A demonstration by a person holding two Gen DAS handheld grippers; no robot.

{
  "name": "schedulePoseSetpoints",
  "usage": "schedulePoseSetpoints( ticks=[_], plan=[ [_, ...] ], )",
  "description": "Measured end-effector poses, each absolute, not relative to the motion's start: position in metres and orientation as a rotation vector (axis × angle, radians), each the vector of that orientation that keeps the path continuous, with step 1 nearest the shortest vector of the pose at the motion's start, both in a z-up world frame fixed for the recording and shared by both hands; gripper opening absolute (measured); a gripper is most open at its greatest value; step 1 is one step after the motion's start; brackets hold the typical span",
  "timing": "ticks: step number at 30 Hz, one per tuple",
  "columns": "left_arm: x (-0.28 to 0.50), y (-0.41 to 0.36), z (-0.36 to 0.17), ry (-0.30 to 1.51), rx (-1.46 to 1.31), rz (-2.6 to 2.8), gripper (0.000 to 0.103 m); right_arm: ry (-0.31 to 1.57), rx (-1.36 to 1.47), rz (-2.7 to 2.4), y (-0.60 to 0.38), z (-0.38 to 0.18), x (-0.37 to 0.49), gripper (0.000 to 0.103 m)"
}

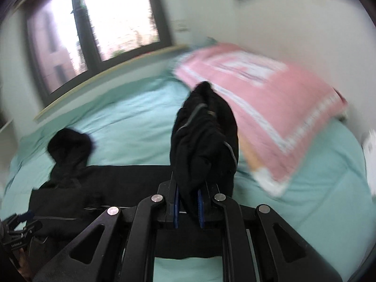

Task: Fold large clothes
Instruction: 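Fold the lifted sleeve across the jacket body with the right tool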

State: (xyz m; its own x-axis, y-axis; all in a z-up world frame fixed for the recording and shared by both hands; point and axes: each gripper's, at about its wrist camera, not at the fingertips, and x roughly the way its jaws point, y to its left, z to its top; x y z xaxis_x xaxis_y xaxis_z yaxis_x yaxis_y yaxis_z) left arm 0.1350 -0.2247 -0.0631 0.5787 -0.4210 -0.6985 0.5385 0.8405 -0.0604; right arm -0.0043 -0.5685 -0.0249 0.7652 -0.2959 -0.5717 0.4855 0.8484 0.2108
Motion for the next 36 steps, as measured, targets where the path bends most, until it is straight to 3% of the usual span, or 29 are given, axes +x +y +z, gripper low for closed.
schedulePoseSetpoints(
  ticks=[12, 18, 27, 29, 33, 36],
  plan=[
    [0.133, -0.091, -0.068, 0.751, 0.104, -0.427, 0.071, 0.632, 0.147, -0.168, -0.356, -0.001, 0.103, 0.015],
    [0.133, -0.044, -0.078, 0.761, 0.074, -0.392, 0.071, 0.735, 0.077, -0.036, -0.251, -0.035, 0.158, 0.015],
    [0.153, -0.004, -0.112, 0.838, 0.045, -0.363, 0.071, 0.942, -0.012, 0.084, -0.138, -0.135, 0.225, 0.016],
    [0.157, 0.002, -0.117, 0.852, 0.033, -0.371, 0.071, 0.972, -0.017, 0.09, -0.133, -0.157, 0.232, 0.02],
    [0.17, 0.007, -0.121, 0.892, -0.029, -0.421, 0.072, 0.963, 0.084, 0.172, -0.142, -0.17, 0.226, 0.044],
    [0.18, 0.005, -0.116, 0.901, -0.065, -0.455, 0.072, 0.959, 0.187, 0.236, -0.16, -0.157, 0.214, 0.048]
  ],
)
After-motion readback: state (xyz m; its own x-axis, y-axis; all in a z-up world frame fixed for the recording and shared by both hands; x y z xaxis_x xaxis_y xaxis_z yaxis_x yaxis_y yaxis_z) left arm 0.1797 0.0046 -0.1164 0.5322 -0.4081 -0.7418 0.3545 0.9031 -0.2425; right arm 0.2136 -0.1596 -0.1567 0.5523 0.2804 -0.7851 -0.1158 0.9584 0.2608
